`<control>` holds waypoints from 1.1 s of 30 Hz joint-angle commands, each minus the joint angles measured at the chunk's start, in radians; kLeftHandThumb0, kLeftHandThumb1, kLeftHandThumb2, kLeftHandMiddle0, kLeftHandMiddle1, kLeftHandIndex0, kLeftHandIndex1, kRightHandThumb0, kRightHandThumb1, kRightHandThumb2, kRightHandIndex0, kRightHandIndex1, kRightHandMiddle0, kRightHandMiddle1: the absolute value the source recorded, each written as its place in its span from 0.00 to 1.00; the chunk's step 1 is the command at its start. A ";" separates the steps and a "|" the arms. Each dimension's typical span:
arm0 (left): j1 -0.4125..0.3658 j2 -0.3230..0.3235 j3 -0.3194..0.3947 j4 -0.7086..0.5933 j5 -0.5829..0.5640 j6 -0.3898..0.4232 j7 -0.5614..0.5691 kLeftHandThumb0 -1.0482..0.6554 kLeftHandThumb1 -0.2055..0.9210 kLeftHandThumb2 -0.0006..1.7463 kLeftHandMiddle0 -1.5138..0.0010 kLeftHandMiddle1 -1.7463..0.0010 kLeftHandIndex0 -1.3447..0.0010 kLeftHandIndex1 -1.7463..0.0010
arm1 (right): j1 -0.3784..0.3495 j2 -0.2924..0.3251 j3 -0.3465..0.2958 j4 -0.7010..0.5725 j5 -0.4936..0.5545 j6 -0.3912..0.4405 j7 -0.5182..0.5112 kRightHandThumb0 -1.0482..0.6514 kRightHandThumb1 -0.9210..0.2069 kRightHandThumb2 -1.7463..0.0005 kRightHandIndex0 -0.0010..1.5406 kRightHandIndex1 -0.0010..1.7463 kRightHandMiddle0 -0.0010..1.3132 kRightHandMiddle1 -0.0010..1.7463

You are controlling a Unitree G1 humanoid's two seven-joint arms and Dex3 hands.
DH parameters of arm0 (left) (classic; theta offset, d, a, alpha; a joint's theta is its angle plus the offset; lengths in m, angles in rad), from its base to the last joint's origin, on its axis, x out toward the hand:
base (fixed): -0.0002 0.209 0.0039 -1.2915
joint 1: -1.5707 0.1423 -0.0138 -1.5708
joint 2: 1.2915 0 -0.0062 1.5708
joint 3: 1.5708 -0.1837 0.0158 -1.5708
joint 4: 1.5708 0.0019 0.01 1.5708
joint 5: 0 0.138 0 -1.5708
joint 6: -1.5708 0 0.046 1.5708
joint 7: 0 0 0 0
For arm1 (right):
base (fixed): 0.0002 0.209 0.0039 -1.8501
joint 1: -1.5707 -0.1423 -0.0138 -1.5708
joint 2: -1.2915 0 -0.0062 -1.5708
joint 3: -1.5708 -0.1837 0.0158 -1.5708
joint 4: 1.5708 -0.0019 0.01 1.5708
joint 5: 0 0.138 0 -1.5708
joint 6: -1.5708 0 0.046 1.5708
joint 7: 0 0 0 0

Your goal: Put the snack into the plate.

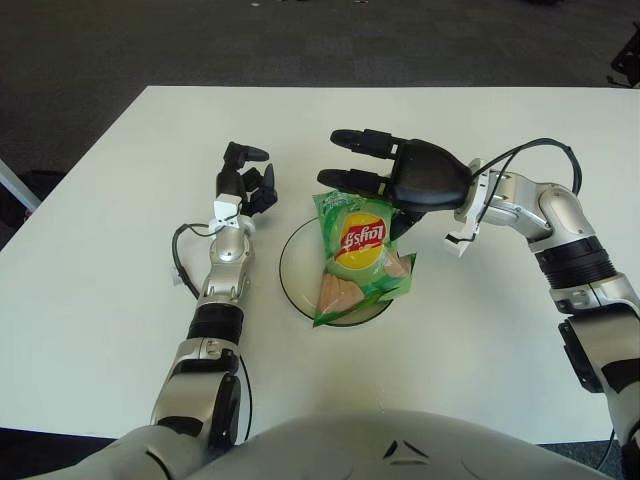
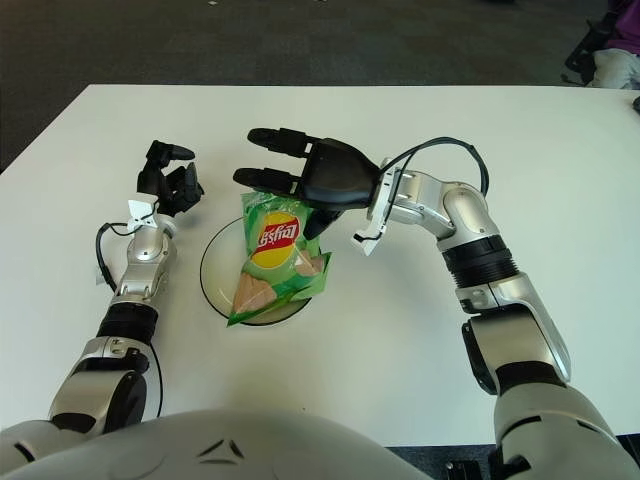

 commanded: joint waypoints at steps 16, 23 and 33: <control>0.000 -0.004 -0.007 0.000 0.015 -0.020 0.015 0.40 0.82 0.45 0.42 0.00 0.76 0.00 | -0.177 -0.212 0.050 0.121 0.081 -0.076 -0.054 0.68 0.11 0.75 0.00 0.00 0.15 0.01; -0.003 -0.003 -0.005 0.002 0.014 -0.018 0.012 0.40 0.82 0.45 0.41 0.00 0.76 0.00 | -0.176 -0.254 0.061 0.191 0.410 -0.074 0.153 0.68 0.15 0.70 0.01 0.00 0.16 0.01; -0.008 -0.001 -0.007 0.010 0.017 -0.016 0.013 0.40 0.82 0.45 0.41 0.00 0.76 0.00 | -0.144 -0.267 0.012 0.147 0.548 -0.002 0.315 0.73 0.23 0.58 0.02 0.00 0.16 0.00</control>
